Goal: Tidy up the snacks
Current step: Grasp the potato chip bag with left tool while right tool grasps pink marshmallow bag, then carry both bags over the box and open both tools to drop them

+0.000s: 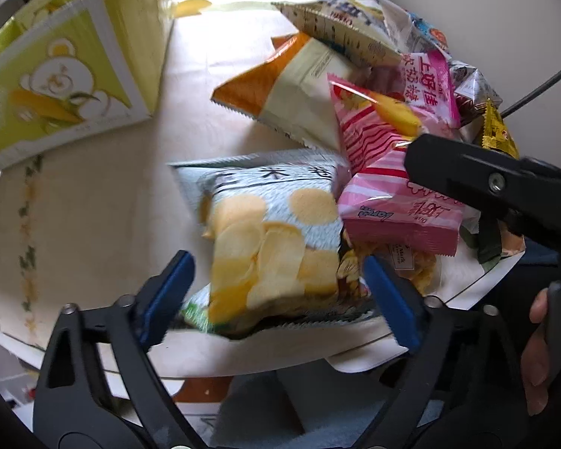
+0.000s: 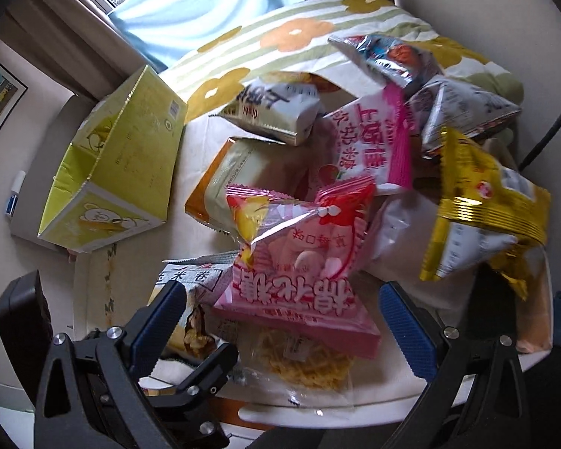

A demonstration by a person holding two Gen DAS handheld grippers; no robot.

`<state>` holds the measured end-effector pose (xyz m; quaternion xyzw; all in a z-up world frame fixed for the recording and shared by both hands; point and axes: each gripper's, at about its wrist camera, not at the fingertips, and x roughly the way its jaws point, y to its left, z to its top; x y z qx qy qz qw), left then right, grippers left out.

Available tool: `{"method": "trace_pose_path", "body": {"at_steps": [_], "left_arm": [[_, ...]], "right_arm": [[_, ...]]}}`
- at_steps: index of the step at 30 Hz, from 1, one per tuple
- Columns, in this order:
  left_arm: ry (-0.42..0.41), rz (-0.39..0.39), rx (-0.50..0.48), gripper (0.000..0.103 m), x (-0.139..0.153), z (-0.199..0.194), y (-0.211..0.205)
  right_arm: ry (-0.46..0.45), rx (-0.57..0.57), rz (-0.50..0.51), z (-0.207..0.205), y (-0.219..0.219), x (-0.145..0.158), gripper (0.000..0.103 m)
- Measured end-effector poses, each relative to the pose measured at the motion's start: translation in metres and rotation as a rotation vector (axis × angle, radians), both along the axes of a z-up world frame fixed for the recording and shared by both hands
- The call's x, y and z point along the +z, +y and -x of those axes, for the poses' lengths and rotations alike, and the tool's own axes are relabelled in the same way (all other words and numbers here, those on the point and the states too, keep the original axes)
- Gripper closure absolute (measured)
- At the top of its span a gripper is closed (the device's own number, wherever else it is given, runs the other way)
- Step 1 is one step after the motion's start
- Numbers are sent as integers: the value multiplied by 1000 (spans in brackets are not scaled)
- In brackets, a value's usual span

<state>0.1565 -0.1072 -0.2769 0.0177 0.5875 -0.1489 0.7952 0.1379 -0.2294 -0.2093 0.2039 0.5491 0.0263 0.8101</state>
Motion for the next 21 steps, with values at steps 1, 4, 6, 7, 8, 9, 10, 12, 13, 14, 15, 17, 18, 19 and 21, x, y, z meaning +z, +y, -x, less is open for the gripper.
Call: {"method": "trace_pose_path", "body": {"at_steps": [1,4,6,7,8,9,10,12,13,14,15,17,18,19,21], "left_arm": [[0,-3,3,18,-1,-1,0],[-5,-10,0,24,-3,-2,0],[-5,-17,-3,30,-5,-4,0],[-4,-22,-1,32,-7,-4,1],[-2,-21,0,34,-7,-4,2],[-2,-16,3,35,-8,-5,2],[-2,-15,6,36,-8,-5,4],[-4,-27,12,39,-7,-5,7],[-7,-29,15,40,-9,-6,7],[-8,-29,18,40,-10,-9,6],[-11,-30,20,41,-10,-8,8],[-19,-33,33,43,-8,-7,12],[-22,-35,41,43,-7,-7,15],[-25,-38,48,43,-7,-6,17],[-30,-43,61,43,-5,-7,22]], "right_arm": [[5,3,1,-3,0,-1,0],[18,11,8,-12,2,-7,0],[26,16,12,-16,3,-14,0],[30,18,13,-18,3,-15,0],[34,20,17,-20,4,-17,0],[34,21,22,-21,5,-18,0],[33,23,27,-21,7,-16,0],[33,27,38,-23,9,-18,0],[33,27,42,-24,9,-19,0],[34,27,46,-25,11,-19,0],[33,26,48,-25,11,-19,0],[32,24,55,-26,13,-20,0],[30,22,58,-25,12,-20,0],[29,21,66,-25,14,-21,0],[28,23,87,-26,17,-22,2]]}}
